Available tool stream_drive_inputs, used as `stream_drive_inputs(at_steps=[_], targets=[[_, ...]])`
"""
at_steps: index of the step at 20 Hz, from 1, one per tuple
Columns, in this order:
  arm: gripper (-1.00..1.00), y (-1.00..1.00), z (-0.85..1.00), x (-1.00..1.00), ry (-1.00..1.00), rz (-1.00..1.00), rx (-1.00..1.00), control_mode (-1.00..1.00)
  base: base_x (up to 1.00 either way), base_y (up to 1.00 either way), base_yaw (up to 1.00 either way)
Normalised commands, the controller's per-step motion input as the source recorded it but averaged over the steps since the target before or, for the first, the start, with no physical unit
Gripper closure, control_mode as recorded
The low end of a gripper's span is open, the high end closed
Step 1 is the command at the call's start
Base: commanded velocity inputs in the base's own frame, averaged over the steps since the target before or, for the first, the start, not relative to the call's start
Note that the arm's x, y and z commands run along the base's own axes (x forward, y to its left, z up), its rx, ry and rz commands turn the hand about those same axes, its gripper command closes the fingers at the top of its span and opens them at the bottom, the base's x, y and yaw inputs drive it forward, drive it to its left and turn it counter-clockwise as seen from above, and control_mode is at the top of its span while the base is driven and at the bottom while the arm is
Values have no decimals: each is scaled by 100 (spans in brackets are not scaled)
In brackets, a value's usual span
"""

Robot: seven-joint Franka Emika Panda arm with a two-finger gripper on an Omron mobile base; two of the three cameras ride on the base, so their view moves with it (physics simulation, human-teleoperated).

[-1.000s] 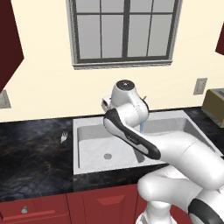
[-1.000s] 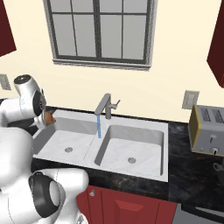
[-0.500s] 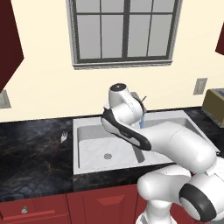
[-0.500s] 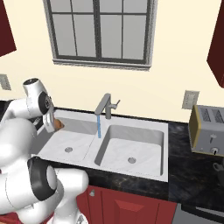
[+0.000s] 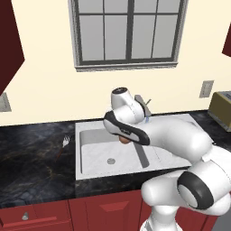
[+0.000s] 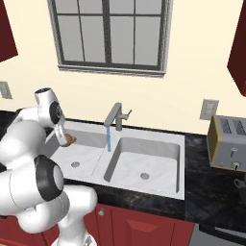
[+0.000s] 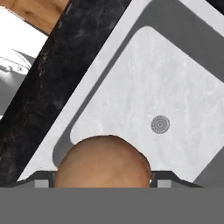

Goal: Turn on the sink faucet. Then move the onion from the counter to the sink. Turn off the sink. Move the vegetable from the sink to the pot next to the stove. Finally move the pot to the front left burner.

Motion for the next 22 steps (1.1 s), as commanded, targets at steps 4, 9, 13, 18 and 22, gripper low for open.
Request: stream_drive_inputs(at_steps=[4,9,13,18,22], targets=[[100,-13,-41,3,5,20,0,-100,0,0,0],[100,-12,-49,0,0,25,0,-100,0,0,0],[100,-14,-45,0,-6,24,0,-100,0,0,0],[100,-11,-35,3,-5,22,0,-100,0,0,0],[100,-1,-23,8,-1,19,0,-100,0,0,0]])
